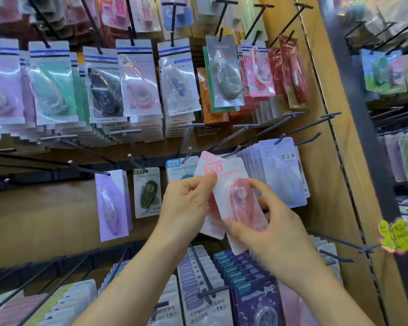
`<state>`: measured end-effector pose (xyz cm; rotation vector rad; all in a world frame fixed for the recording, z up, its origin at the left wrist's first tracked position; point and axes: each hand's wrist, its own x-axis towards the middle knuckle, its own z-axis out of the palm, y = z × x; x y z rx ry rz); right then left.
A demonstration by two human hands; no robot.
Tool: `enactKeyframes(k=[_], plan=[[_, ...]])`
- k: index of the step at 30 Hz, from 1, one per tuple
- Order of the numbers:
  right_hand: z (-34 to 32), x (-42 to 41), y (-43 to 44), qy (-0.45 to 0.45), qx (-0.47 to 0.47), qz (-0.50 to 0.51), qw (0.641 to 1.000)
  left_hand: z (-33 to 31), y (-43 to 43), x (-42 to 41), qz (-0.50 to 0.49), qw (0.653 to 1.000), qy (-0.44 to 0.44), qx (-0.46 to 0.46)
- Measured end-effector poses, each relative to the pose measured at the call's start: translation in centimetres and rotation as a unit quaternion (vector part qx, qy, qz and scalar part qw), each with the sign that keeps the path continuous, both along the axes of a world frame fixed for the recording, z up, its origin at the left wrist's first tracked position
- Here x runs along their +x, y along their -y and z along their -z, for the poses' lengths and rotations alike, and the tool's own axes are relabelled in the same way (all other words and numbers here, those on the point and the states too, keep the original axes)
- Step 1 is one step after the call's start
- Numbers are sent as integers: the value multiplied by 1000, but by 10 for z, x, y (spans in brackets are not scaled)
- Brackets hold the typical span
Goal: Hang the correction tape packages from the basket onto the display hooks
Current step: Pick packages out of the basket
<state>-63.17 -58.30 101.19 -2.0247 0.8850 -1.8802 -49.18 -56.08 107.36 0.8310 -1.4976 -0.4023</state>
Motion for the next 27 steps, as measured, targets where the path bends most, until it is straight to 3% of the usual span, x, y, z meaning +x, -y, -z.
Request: enactKeyframes(k=[5, 14, 18, 23, 27], plan=[[-8, -8, 7, 71, -83, 85, 990, -4, 8, 0, -9, 999, 18, 27], [-27, -7, 5, 17, -52, 153, 987, -1, 11, 22, -39, 998, 38, 12], [-39, -3, 7, -44, 4, 173, 984, 2, 13, 31, -49, 997, 54, 9], [-50, 12, 22, -183, 84, 262, 944, 7, 16, 48, -59, 996, 63, -3], [-58, 24, 47, -219, 114, 278, 928, 7, 9, 62, -42, 998, 42, -3]])
